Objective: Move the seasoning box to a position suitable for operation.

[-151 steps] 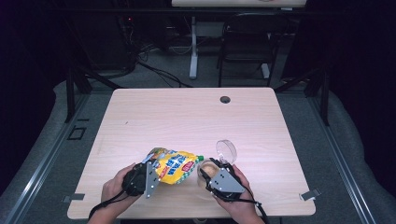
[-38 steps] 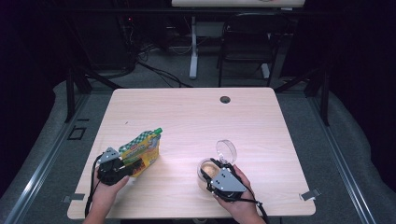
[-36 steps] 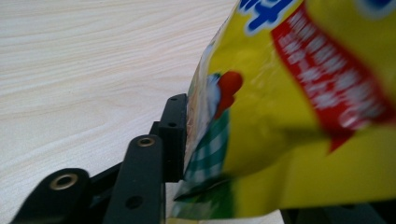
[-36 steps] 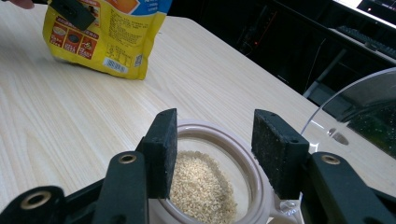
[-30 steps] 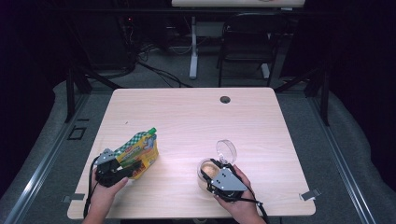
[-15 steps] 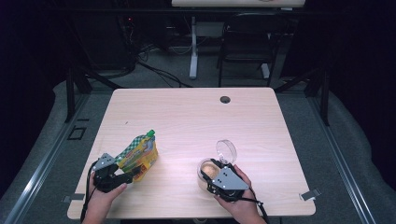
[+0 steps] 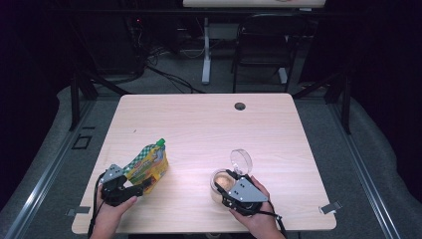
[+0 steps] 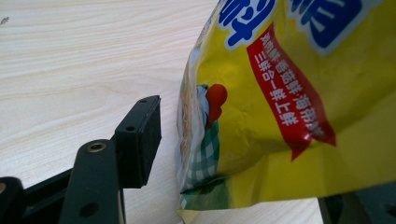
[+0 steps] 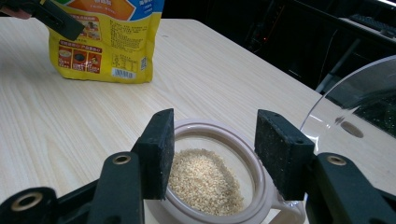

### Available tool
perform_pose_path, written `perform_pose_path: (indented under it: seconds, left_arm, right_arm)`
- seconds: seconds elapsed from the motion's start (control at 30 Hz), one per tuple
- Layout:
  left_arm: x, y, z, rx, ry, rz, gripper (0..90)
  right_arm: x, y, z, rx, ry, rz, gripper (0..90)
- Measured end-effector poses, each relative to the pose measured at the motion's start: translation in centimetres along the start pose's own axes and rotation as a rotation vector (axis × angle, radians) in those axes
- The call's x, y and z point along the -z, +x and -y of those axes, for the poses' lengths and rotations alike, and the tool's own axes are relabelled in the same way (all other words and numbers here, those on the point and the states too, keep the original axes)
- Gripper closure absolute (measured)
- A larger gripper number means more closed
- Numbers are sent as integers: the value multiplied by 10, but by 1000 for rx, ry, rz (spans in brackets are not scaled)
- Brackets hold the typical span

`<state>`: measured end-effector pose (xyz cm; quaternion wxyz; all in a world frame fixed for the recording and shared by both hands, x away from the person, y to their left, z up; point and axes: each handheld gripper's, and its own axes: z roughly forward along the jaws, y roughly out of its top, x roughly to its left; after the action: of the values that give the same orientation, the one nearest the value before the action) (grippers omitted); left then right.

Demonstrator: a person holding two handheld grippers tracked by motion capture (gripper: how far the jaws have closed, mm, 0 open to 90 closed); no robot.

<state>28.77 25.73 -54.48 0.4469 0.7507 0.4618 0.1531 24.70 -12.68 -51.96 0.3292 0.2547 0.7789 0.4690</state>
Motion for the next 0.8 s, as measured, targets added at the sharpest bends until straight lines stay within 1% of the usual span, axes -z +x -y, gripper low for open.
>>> perform_pose_path:
  seconds: [0.13,0.3,0.37,0.43,0.47,0.53,0.63,0.7,0.8]
  left_arm:
    - [1,-3,0,-5,8,2,378]
    - [3,-7,1,-12,5,3,369]
    - [3,-8,2,-24,11,2,367]
    - [4,-9,3,-25,14,3,367]
    - [5,-9,3,-31,10,-4,367]
    - [6,-9,3,-28,-17,-14,385]
    - [7,-8,3,-15,-30,-16,393]
    - [9,-7,4,-9,-24,-12,392]
    - [10,-7,5,-10,-22,-8,390]
  right_arm:
    - [1,-1,0,-10,2,-5,474]
    - [3,-2,-1,-22,7,-13,482]
    - [4,-2,-1,-26,4,-13,484]
    - [4,-3,-1,-29,5,-16,484]
    - [4,-3,-1,-29,8,-15,484]
    - [3,-3,-1,-32,10,-13,484]
    - [2,-2,-2,-29,7,-16,483]
    - [2,-1,-2,-29,8,-20,482]
    - [3,-2,-1,-33,7,-16,482]
